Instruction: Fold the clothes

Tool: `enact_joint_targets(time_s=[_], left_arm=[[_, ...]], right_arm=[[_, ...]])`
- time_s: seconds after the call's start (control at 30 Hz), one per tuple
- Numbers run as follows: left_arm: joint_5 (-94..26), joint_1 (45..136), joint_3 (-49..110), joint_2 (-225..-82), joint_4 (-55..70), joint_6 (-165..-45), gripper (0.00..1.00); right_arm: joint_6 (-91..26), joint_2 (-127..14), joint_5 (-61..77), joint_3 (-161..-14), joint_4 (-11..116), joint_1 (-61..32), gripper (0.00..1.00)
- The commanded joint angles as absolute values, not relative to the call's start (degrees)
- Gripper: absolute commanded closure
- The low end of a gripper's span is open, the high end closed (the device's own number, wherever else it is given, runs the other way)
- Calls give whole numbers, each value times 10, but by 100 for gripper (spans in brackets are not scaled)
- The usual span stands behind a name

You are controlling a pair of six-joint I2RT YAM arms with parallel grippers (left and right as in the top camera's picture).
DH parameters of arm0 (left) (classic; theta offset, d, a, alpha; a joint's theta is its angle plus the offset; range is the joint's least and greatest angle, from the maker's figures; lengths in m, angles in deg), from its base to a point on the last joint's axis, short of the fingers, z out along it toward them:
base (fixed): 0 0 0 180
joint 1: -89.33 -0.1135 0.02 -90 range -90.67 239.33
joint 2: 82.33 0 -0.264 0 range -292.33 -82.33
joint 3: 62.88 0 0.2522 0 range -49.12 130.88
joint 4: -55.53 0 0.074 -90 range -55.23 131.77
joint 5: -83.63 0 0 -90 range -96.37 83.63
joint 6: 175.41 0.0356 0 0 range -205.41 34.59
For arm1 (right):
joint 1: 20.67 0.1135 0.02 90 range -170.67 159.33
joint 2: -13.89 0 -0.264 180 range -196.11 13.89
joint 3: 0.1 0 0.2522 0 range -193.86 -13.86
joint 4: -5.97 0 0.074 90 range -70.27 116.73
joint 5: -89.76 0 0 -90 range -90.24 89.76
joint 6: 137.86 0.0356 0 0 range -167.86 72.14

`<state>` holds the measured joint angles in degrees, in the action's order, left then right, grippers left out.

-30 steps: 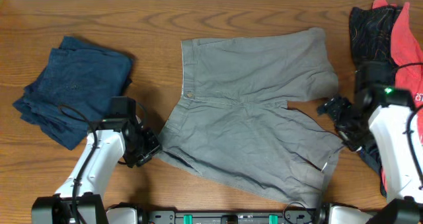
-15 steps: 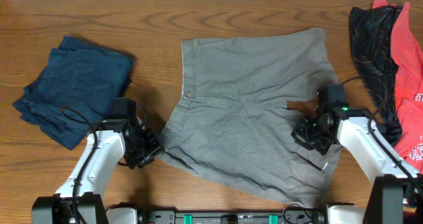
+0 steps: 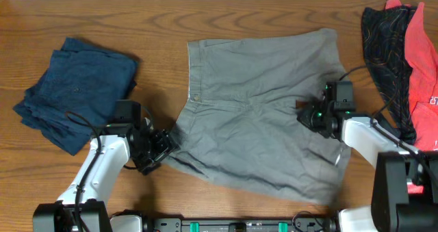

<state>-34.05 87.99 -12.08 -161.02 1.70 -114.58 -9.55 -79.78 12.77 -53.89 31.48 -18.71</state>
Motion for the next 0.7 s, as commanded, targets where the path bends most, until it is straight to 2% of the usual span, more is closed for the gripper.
enact_joint_targets(time_s=[0.0, 0.3, 0.5, 0.53, 0.6, 0.67], left_arm=[[-386, 878, -123, -1608, 28, -1146, 21], [-393, 878, -123, -1608, 34, -1146, 18], [-421, 878, -123, -1608, 34, -1146, 17], [-422, 878, -123, -1608, 31, -1146, 17], [-433, 878, -123, -1608, 29, -1134, 16], [-459, 878, -123, -1608, 29, -1113, 14]], right_arm=[[-103, -844, 86, -546, 278, -191, 99], [-121, -937, 48, -656, 230, -196, 96], [-162, -959, 45, -762, 313, -199, 90], [-167, -956, 45, -779, 338, -199, 85], [-174, -948, 44, -821, 415, -200, 63], [-178, -935, 44, -855, 494, -203, 53]])
